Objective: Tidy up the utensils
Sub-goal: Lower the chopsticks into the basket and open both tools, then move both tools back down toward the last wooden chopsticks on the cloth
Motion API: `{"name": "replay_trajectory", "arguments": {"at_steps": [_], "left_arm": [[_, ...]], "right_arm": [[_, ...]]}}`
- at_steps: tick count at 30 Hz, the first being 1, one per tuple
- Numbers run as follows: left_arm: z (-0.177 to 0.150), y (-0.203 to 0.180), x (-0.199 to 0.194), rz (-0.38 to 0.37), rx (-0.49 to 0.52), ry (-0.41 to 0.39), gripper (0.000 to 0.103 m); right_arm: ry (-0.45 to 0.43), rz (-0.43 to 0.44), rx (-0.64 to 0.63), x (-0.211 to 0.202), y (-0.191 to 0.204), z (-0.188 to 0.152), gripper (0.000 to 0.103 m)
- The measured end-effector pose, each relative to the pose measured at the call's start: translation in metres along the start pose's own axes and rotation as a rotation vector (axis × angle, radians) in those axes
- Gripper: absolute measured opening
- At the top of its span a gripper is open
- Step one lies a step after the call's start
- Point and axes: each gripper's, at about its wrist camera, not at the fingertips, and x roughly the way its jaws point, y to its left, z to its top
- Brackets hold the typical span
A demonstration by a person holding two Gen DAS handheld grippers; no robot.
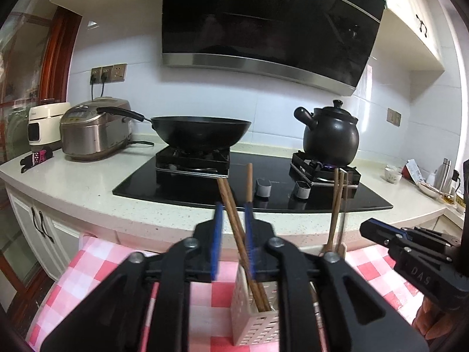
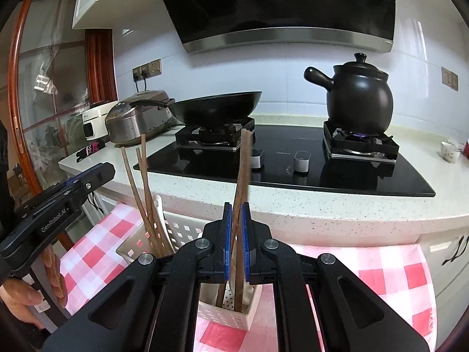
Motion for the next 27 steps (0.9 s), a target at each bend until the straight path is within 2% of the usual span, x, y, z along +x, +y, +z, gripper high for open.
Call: {"name": "replay_trajectory", "arguments": {"at_steps": [6, 8, 10, 14, 19, 20, 21, 23, 27], "left_arm": [[0.007, 0.007, -0.030, 0.023, 0.000, -0.033, 0.021], [0.009, 0.010, -0.041, 0.025, 0.000, -0.042, 0.024], [0.009, 0.011, -0.054, 0.030, -0.003, -0.052, 0.035], [0.004, 0.015, -0.081, 0.040, -0.008, -0.064, 0.045], [-0.011, 0.019, -0.111, 0.042, -0.031, -0.052, 0.071], [-0.016, 0.020, -0.117, 0.042, -0.035, -0.043, 0.073], [-0.020, 0.021, -0.121, 0.040, -0.038, -0.037, 0.077], [-0.032, 0.022, -0.132, 0.040, -0.043, -0.025, 0.082], [-0.055, 0.022, -0.144, 0.054, -0.029, 0.010, 0.085]], "right_arm": [[-0.040, -0.009, -0.005, -0.026, 0.003, 0.010, 0.008], [-0.048, -0.010, -0.006, -0.037, 0.005, 0.011, 0.008], [-0.052, -0.011, -0.009, -0.048, 0.007, 0.010, 0.009], [-0.060, -0.016, -0.009, -0.069, 0.011, 0.003, 0.010], [-0.039, -0.011, 0.021, -0.093, 0.014, -0.024, 0.014], [-0.033, -0.012, 0.028, -0.096, 0.014, -0.030, 0.018], [-0.027, -0.012, 0.035, -0.098, 0.015, -0.036, 0.029], [-0.011, -0.004, 0.062, -0.105, 0.015, -0.052, 0.043], [0.028, -0.012, 0.071, -0.112, 0.017, -0.081, 0.043]]}}
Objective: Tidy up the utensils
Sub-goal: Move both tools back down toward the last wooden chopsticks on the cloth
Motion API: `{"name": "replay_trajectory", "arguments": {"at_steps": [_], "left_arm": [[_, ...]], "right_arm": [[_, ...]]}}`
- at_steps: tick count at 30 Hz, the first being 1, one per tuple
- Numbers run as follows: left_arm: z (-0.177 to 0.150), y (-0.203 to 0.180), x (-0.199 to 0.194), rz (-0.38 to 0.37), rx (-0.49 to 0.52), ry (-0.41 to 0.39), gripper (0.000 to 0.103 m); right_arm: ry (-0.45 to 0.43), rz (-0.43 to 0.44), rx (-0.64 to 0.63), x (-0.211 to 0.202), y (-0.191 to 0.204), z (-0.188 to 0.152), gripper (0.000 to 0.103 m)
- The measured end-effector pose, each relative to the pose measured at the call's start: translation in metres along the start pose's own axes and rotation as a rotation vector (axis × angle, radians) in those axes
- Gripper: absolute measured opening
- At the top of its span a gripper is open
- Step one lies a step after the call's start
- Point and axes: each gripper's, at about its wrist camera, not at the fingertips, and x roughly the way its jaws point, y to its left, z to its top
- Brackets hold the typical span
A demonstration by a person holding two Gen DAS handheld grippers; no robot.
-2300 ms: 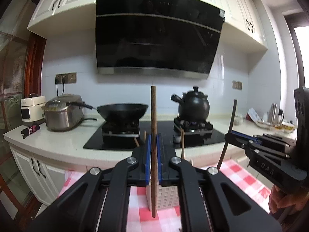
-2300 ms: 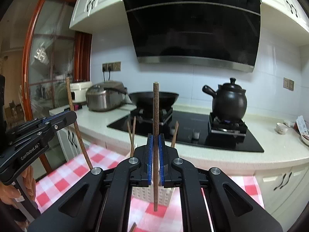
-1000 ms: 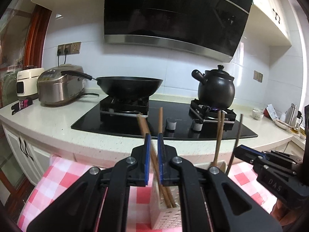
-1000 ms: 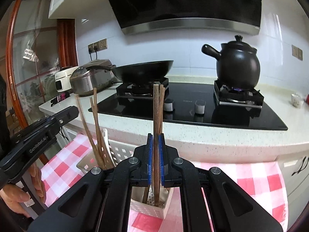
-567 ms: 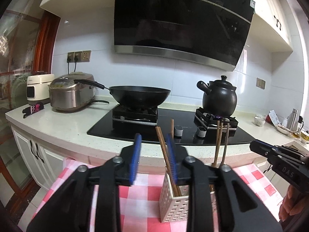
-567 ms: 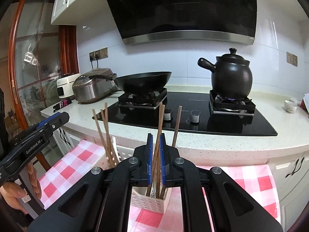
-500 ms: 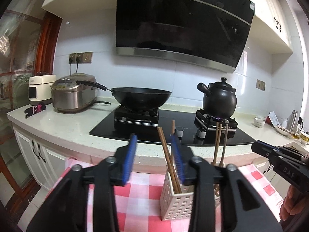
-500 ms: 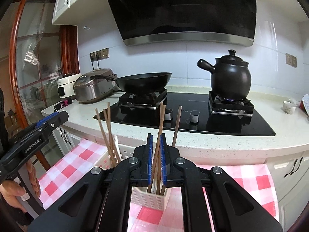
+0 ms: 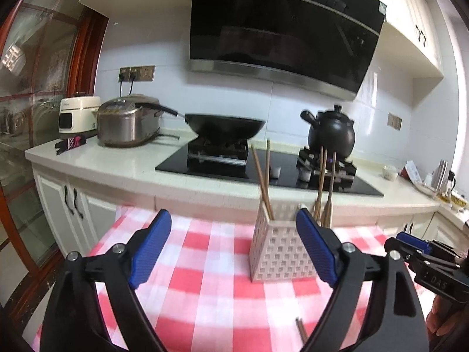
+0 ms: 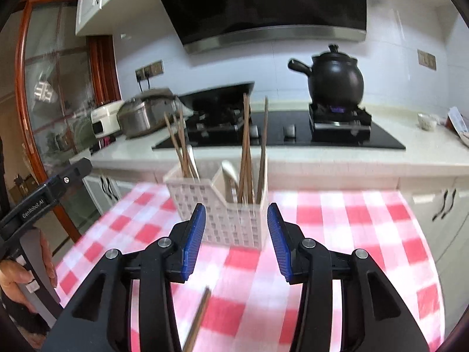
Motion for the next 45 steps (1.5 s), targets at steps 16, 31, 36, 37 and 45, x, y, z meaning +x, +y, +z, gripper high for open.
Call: {"name": "replay_trajectory", "arguments": {"at_steps": [16, 31, 36, 37, 45], "left_arm": [[-0.101, 0.013, 0.001, -0.001, 0.054, 0.227, 0.088], [-0.116, 0.041, -0.021, 0.029, 0.026, 0.211, 0.090], [-0.122, 0.046, -0.019, 0.027, 0.026, 0.231, 0.090], [-0.122, 0.048, -0.019, 0.025, 0.023, 0.233, 0.090], [-0.124, 0.058, -0.021, 0.024, 0.004, 0.231, 0.090]], "right_arm": [[0.224, 0.013, 0.046, 0.024, 0.014, -0.094, 0.043], [0.364, -0.015, 0.007, 0.046, 0.045, -0.125, 0.031], [0.380, -0.025, -0.005, 0.050, 0.049, -0.126, 0.028], [0.386, -0.028, -0.009, 0.051, 0.050, -0.127, 0.027], [0.404, -0.055, -0.026, 0.058, 0.055, -0.128, 0.023]]}}
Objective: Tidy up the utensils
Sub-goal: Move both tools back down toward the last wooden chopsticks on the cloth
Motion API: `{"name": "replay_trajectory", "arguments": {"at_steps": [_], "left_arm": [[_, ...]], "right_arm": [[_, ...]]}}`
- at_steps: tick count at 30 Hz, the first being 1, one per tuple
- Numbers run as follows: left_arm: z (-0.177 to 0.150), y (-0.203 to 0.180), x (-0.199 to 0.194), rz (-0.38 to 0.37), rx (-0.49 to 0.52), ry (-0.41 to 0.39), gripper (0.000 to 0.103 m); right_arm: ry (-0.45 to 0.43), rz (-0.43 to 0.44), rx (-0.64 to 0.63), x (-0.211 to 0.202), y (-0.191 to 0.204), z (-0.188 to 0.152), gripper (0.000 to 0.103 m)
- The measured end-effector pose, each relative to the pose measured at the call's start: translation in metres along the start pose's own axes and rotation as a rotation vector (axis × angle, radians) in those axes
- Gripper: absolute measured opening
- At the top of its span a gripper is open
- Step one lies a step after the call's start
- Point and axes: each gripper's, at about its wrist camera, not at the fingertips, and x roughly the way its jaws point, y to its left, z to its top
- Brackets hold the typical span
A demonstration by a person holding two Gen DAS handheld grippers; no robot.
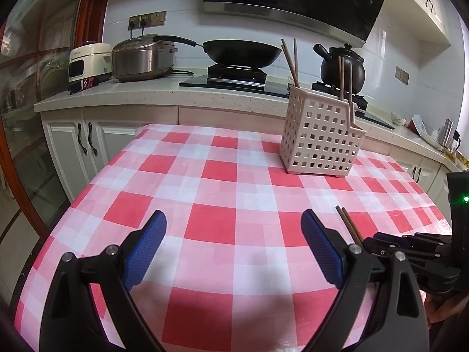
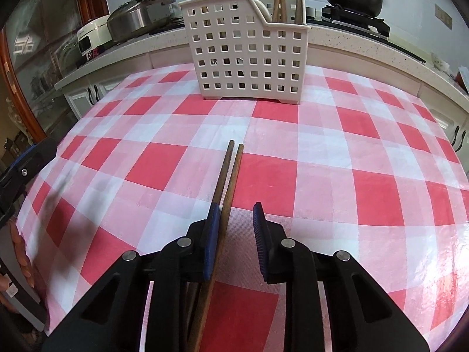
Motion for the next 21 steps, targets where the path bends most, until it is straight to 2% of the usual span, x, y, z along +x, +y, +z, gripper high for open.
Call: {"name": "replay_trajectory", "arguments": {"at_steps": [4, 16, 18, 21], "left_arm": [[-0.001, 0.003, 0.000, -0.001, -0.008, 0.000, 0.090], [-0.004, -0.001, 0.000, -0.008, 0.012, 0.011, 0.090], [-0.004, -0.003, 0.001, -0.007, 0.017, 0.016, 0.090], [-0.004, -0.006, 0.003, -0.009, 0.017, 0.024, 0.090]], "right_arm": [[0.014, -0.043, -0.033, 0.004, 0.006, 0.002, 0.019], [0.029, -0.061, -0.061, 0.014, 0.011, 0.013, 0.019], [0.029, -0.060, -0.068, 0.013, 0.011, 0.013, 0.010], [0.025, -0.050, -0.055, 0.011, 0.005, 0.010, 0.008]]}}
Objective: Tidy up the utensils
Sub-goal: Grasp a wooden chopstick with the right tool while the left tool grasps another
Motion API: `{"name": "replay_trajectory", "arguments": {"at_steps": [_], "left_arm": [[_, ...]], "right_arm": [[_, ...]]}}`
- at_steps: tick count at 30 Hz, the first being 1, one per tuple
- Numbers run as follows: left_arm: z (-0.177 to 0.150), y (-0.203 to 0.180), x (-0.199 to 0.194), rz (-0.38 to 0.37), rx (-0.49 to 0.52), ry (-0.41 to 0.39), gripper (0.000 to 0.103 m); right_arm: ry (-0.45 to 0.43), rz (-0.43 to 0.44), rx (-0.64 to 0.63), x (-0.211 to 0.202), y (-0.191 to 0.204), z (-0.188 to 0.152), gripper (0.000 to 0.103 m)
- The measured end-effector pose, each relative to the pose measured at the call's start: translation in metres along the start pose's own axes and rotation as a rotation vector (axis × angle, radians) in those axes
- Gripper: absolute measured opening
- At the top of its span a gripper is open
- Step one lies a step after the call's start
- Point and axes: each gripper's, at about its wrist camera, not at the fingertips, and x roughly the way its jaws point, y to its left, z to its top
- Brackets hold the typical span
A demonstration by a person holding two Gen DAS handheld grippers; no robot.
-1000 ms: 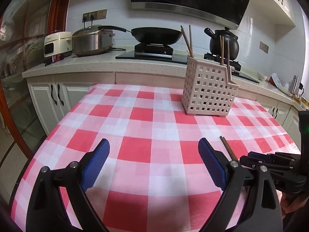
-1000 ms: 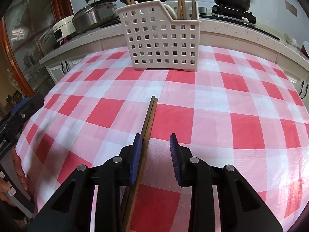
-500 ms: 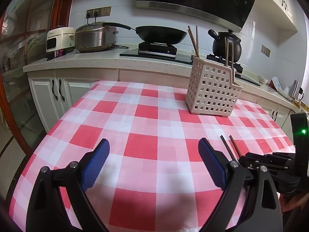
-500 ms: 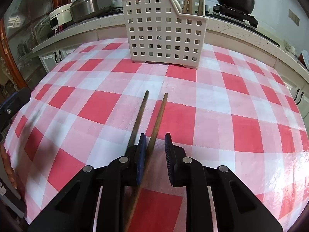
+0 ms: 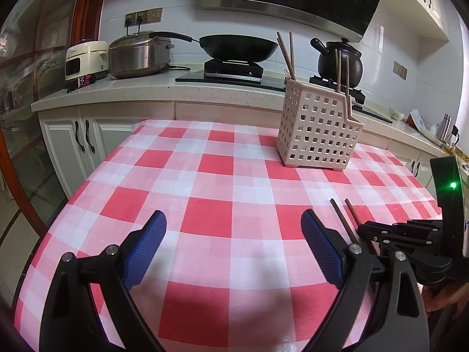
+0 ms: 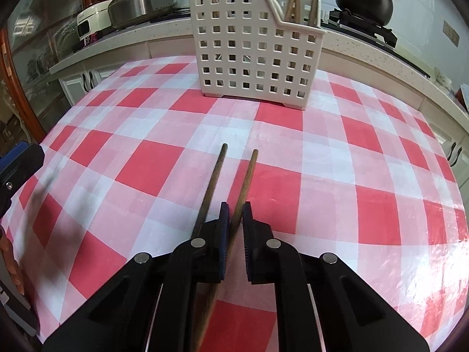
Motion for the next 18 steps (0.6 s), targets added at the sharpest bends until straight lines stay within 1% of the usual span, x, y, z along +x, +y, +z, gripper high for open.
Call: {"name": "replay_trajectory", "arguments": {"at_steps": [4, 9, 14, 18], "left_arm": [[-0.001, -0.009, 0.003, -0.006, 0.014, 0.016, 0.090], [-0.002, -0.025, 0.012, -0.033, 0.021, 0.066, 0.090], [-0.001, -0.054, 0.023, -0.065, 0.051, 0.114, 0.090], [-0.001, -0.084, 0.038, -0.093, 0.086, 0.180, 0.090]], "right_arm": [[-0.016, -0.008, 0.005, -0.005, -0.007, -0.007, 0.006], [-0.049, 0.005, 0.047, -0.017, -0.024, -0.011, 0.006], [-0.083, 0.024, 0.090, -0.032, -0.043, -0.013, 0.006], [-0.096, 0.047, 0.121, -0.038, -0.057, -0.017, 0.006]]}}
